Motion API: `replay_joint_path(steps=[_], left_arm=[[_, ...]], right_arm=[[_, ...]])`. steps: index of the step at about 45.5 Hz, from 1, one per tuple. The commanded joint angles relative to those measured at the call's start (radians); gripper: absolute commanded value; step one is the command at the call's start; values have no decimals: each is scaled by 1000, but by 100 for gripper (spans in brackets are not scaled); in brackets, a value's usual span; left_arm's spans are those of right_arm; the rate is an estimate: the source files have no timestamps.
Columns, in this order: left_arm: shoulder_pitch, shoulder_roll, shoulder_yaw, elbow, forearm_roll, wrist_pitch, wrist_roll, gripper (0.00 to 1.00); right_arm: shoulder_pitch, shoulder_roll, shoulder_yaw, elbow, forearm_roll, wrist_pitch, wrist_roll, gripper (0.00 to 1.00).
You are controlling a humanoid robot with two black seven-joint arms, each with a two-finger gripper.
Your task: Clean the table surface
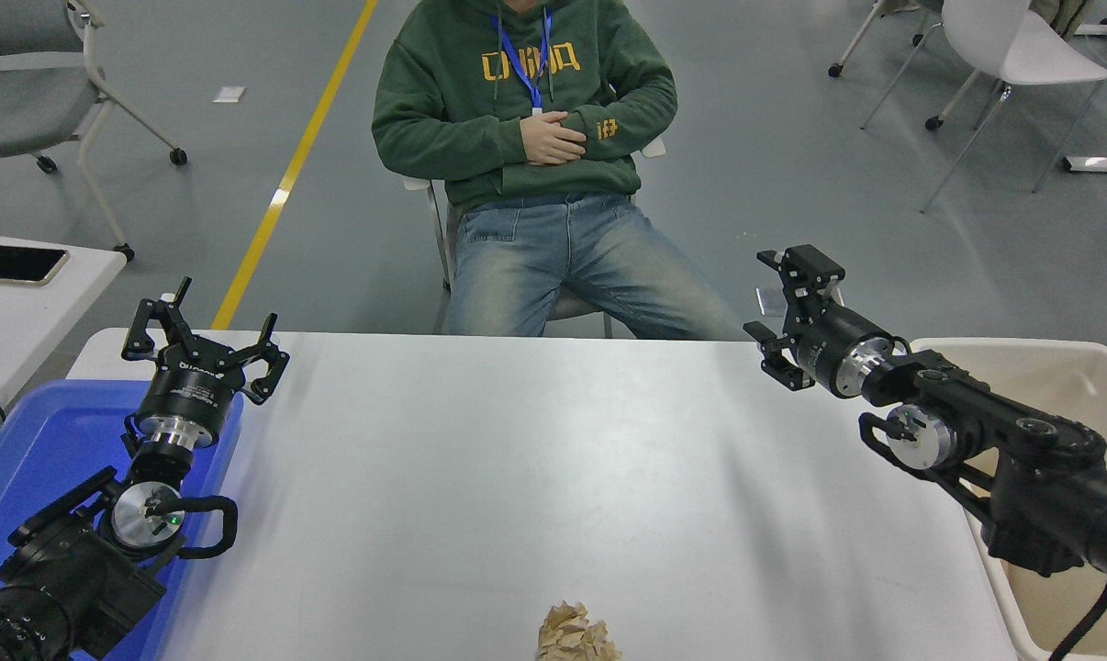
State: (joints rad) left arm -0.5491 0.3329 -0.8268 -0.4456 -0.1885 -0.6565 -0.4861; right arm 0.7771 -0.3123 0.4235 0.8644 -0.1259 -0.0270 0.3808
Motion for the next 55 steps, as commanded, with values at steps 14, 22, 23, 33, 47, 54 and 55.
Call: replay_joint_path(steps=[14,22,23,33,47,54,55], left_arm=[[0,0,0,1,0,0,0,100],[0,0,0,1,0,0,0,100],[0,0,0,-1,0,0,-2,100],[0,0,0,1,0,0,-2,100],[0,0,0,1,0,0,0,100],[0,0,0,1,0,0,-2,100],[0,0,0,-1,0,0,-2,100]], right_arm=[[-87,90,101,-25,60,-5,110,98],[-93,90,115,-38,60,-5,109,98],[-93,90,115,-36,60,-5,110,98],[-94,90,113,-38,60,-7,109,98],[-85,44,92,-36,40,-19,109,98],[-64,-34,-15,-18,-12,-22,109,98],[-56,-46,-32,-15,-27,-22,107,98]])
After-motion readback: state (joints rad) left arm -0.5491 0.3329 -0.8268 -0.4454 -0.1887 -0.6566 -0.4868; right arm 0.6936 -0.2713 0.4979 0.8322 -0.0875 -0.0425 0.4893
